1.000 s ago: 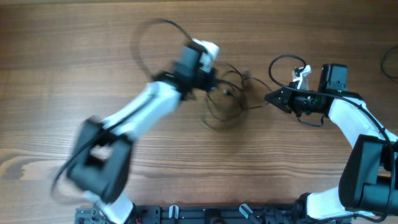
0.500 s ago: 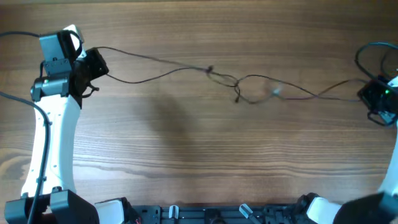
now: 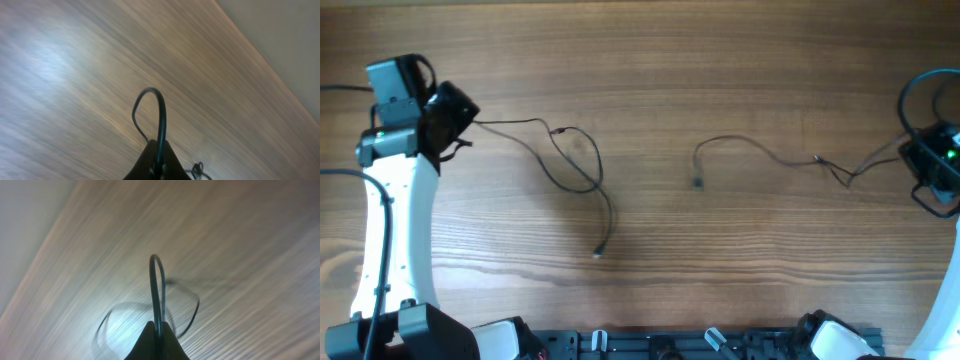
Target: Untangle cables
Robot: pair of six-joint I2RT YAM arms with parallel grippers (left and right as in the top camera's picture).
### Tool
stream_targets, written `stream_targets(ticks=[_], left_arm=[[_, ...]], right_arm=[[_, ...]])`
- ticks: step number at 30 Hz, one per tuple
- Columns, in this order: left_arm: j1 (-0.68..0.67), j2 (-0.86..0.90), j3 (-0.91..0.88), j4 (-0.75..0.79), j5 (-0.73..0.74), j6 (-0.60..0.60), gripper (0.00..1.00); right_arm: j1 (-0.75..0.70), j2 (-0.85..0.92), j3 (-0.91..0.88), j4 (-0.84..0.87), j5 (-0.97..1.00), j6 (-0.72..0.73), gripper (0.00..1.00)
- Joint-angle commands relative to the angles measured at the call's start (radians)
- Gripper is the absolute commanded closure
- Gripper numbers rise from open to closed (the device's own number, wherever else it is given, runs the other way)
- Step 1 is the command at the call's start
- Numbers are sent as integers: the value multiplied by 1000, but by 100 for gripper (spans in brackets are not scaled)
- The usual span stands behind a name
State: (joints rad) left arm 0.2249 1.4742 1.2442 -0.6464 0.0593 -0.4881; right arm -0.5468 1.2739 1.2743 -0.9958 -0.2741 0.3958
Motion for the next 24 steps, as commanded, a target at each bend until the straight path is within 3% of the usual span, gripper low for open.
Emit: stream_targets(ticks=[1, 5, 7, 13, 16, 19, 20, 24], left_arm=[[-75, 46, -3, 9, 48, -14, 96], [-138, 105, -3, 6, 48, -14, 94], [-151, 129, -3, 5, 48, -14, 92], [-156, 144, -3, -6, 48, -14, 78], [-156, 144, -3, -11, 48, -14, 60], [-156, 144, -3, -17, 48, -14, 33], [-156, 144, -3, -17, 48, -15, 0], [-156, 144, -3, -17, 48, -14, 0]], right_arm=[[102, -21, 12, -8, -195, -102, 96], [339, -14, -26, 49, -182, -134, 92], [468, 27, -41, 110, -77, -134, 92], [704, 284, -41, 142, 61, -224, 92], [740, 455, -41, 141, 74, -211, 89], [744, 553, -41, 154, 53, -216, 73], [757, 587, -41, 166, 53, -277, 62], [797, 628, -42, 211, 76, -335, 48]])
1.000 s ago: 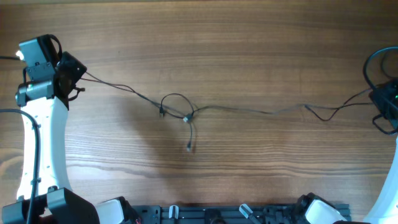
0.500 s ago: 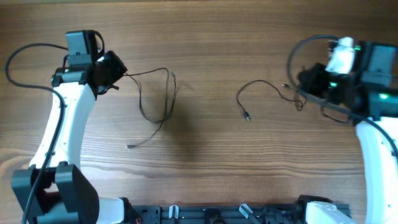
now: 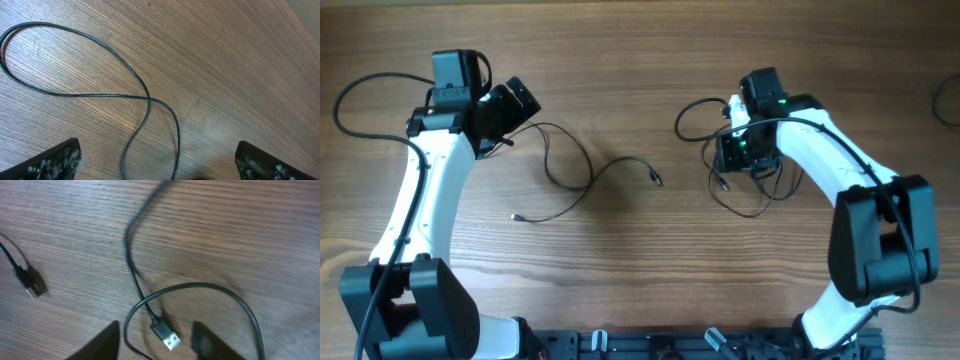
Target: Untangle cables
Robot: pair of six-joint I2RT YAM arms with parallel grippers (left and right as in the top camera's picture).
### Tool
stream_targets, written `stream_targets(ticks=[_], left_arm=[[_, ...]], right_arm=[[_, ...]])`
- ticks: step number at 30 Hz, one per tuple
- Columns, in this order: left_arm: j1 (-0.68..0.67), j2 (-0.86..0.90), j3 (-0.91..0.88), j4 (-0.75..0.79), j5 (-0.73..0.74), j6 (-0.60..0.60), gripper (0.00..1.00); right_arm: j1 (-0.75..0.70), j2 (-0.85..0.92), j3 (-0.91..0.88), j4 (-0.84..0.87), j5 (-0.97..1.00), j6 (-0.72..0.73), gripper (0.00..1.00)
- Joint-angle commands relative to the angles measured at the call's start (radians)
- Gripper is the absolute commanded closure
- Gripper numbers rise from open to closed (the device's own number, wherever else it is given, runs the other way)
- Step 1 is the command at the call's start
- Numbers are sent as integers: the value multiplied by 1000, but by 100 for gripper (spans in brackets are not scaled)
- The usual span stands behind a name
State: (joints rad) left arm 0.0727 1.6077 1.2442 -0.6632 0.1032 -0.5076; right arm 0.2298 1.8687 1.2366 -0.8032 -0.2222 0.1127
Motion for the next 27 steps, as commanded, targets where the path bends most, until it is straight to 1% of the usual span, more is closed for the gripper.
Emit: stream_targets(ticks=[1, 2, 5, 8, 9, 10, 11, 12, 13, 14, 15, 16, 17, 18, 20, 21, 23, 25, 27], left_arm=[[-3, 10, -3, 0, 5, 5, 0], [-3, 10, -3, 0, 5, 5, 0], [-3, 10, -3, 0, 5, 5, 0], [-3, 10, -3, 0, 5, 5, 0], [-3, 10, -3, 0, 5, 5, 0], [-3, 10, -3, 0, 5, 5, 0], [-3, 10, -3, 0, 5, 5, 0], [-3, 10, -3, 0, 5, 5, 0], [-3, 10, -3, 0, 5, 5, 0], [-3, 10, -3, 0, 5, 5, 0], [-3, 10, -3, 0, 5, 5, 0], [-3, 10, -3, 0, 5, 5, 0], [-3, 10, -3, 0, 5, 5, 0], [-3, 10, -3, 0, 5, 5, 0], [-3, 10, -3, 0, 5, 5, 0], [-3, 10, -3, 0, 5, 5, 0], [-3, 10, -3, 0, 5, 5, 0], [-3, 10, -3, 0, 5, 5, 0], [-3, 10, -3, 0, 5, 5, 0]], right_arm=[[33, 41, -4, 34, 36, -62, 45], [39, 46, -4, 40, 49, -64, 43], [71, 70, -5, 43, 69, -163, 41], [121, 82, -28, 44, 177, -153, 41], [131, 84, -42, 56, 210, -120, 41], [138, 89, -62, 85, 236, -89, 41], [140, 97, -82, 120, 237, -83, 38], [140, 108, -100, 150, 232, -83, 39], [140, 118, -108, 160, 229, -83, 41], [140, 129, -115, 164, 221, -83, 47], [140, 136, -118, 164, 222, -75, 61], [140, 139, -119, 168, 222, -49, 79], [140, 139, -120, 185, 222, -15, 96], [140, 139, -119, 215, 221, 24, 96], [140, 138, -114, 242, 222, 28, 96], [136, 135, -82, 231, 227, 24, 96], [114, 108, 18, 176, 230, 18, 96], [72, 50, 182, 97, 230, 16, 96], [44, 14, 280, 53, 230, -18, 96]])
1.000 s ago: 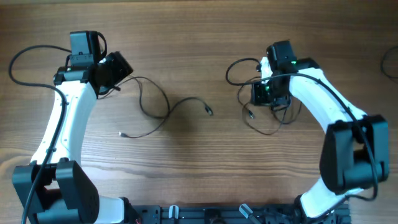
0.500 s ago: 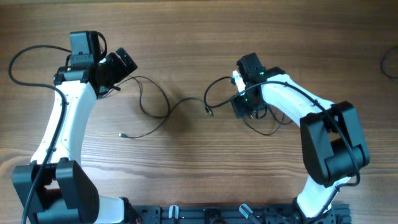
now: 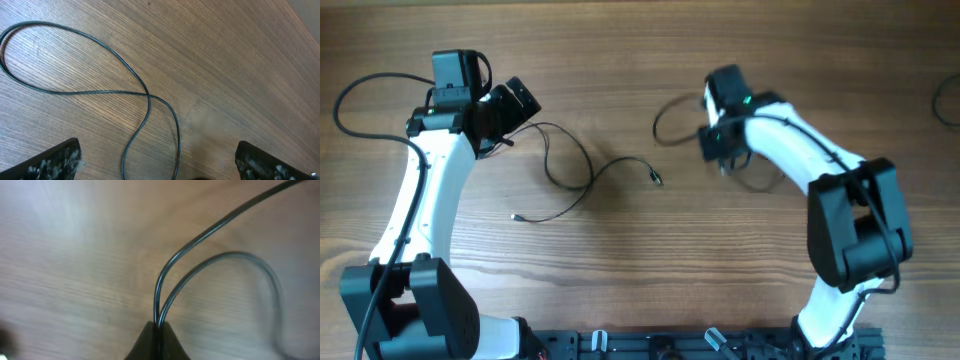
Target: Untangle cables
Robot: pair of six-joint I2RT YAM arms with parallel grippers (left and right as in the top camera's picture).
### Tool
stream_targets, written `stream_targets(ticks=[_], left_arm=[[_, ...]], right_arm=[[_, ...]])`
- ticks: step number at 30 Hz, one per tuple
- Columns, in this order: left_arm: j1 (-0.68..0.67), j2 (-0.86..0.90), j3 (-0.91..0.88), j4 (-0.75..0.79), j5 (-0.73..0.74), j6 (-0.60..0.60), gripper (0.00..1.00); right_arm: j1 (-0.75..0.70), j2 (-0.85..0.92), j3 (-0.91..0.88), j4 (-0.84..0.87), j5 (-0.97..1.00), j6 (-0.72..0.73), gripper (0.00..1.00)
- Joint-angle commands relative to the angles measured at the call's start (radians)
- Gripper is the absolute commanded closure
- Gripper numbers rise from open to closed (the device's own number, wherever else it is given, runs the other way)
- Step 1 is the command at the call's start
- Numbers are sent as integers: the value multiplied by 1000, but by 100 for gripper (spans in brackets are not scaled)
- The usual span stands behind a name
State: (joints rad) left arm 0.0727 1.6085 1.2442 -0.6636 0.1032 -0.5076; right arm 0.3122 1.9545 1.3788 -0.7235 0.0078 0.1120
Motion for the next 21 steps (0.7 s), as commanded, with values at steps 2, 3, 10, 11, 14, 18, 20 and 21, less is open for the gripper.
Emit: stream_targets(ticks=[2, 3, 10, 11, 14, 18, 20, 21], left_arm=[[-3, 10, -3, 0, 5, 5, 0], [-3, 10, -3, 0, 5, 5, 0], [-3, 10, -3, 0, 5, 5, 0], [-3, 10, -3, 0, 5, 5, 0], [-3, 10, -3, 0, 5, 5, 0], [-3, 10, -3, 0, 5, 5, 0], [-3, 10, -3, 0, 5, 5, 0], [-3, 10, -3, 0, 5, 5, 0]], right_arm=[[-76, -110, 232, -63, 0, -64, 96], [-96, -124, 269, -68, 0, -77, 96], [-316, -148, 319, 126, 142, -113, 96], [-348, -144, 319, 164, 142, -113, 96], [-457, -109, 317, 308, 142, -113, 95], [-544, 15, 317, 468, 142, -136, 95], [-563, 86, 317, 512, 143, -135, 95], [-578, 149, 317, 525, 145, -127, 95]])
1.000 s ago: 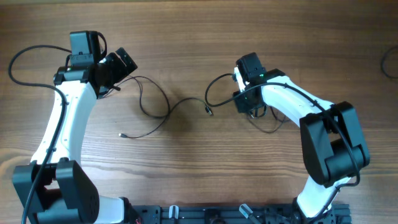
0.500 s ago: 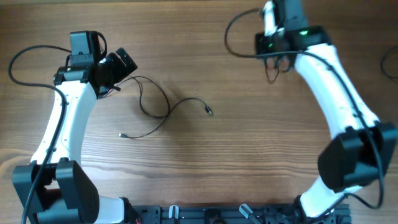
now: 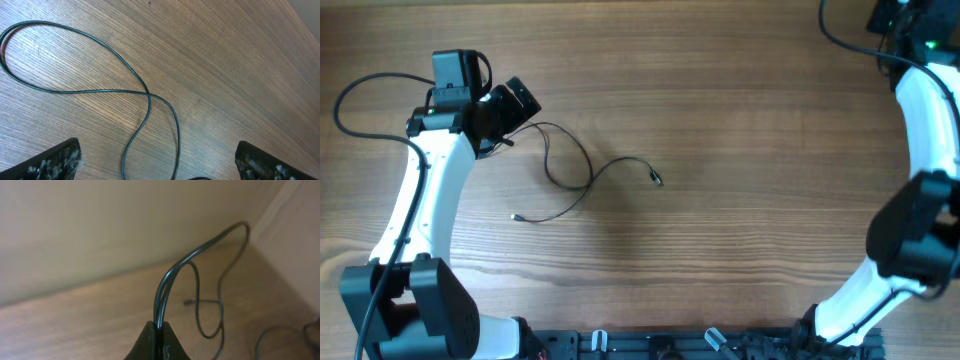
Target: Untangle cables
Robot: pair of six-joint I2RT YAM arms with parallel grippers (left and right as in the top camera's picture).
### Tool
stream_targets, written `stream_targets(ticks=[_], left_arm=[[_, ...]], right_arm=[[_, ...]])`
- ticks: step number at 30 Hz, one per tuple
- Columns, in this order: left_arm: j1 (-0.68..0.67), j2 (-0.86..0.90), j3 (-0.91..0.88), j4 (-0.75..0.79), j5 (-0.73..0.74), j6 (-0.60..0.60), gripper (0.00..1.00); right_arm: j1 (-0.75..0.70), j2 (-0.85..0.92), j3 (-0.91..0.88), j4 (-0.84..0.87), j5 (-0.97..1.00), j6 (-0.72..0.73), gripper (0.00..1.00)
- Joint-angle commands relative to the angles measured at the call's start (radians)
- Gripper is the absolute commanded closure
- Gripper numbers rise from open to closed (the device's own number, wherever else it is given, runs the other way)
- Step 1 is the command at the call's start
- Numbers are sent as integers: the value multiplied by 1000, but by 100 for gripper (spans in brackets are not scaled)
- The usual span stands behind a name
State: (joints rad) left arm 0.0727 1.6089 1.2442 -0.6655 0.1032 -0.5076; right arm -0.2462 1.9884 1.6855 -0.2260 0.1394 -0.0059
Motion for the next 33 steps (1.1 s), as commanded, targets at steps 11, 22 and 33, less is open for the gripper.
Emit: stream_targets(ticks=[11, 22, 33], left_arm=[[-3, 9, -3, 2, 5, 5, 0], [-3, 9, -3, 2, 5, 5, 0], [-3, 9, -3, 2, 5, 5, 0]], right_arm=[[-63, 328, 13, -52, 77, 97, 73], [-68, 198, 21, -126, -115, 70, 16], [-111, 352, 17, -134, -171, 84, 55]])
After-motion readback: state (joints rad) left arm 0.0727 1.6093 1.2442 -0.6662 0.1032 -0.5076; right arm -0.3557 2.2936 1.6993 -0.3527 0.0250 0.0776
